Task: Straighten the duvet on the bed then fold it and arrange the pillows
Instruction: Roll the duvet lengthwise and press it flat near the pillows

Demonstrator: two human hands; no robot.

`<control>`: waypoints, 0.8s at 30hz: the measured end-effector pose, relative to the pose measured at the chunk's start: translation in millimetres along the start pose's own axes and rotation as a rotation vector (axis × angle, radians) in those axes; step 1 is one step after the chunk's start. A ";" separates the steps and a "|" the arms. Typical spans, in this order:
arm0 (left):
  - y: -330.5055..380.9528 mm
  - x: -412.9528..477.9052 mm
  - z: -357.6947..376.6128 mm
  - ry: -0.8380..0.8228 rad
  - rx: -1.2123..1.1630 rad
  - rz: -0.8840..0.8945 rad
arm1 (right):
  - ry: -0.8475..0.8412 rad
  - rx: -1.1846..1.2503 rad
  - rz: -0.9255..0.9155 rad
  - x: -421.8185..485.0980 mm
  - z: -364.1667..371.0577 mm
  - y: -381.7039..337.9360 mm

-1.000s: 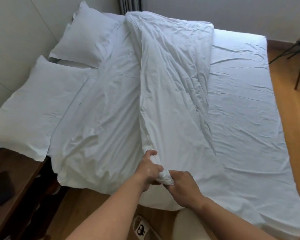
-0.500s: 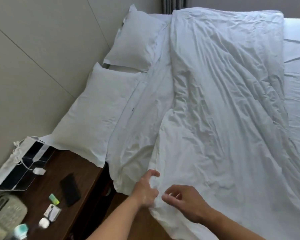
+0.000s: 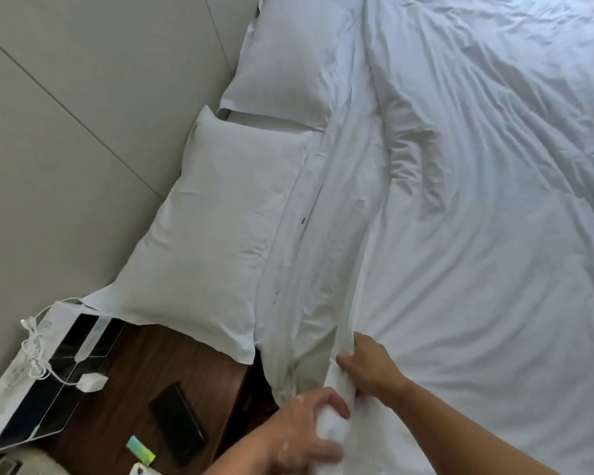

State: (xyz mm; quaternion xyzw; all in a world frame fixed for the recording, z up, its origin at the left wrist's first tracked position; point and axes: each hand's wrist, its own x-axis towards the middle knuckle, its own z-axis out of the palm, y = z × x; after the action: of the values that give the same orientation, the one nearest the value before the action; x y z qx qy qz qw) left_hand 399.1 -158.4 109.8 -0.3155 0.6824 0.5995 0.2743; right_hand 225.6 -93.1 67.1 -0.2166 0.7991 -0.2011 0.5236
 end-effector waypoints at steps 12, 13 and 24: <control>-34.6 149.4 -169.5 0.232 -0.434 -0.069 | -0.106 -0.047 -0.192 62.6 116.6 -84.9; -36.5 178.1 -174.8 0.269 -0.404 -0.082 | -0.108 -0.098 -0.181 75.3 125.9 -82.7; -119.2 320.2 -164.2 0.375 -0.101 -0.038 | -0.002 -0.191 -0.051 166.6 205.8 31.6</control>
State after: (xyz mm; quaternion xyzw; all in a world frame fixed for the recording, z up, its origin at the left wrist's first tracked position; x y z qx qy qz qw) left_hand 282.1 -363.5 -186.7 -0.4479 0.6845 0.5586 0.1375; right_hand 351.8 -179.3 -151.4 -0.2859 0.8084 -0.1369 0.4960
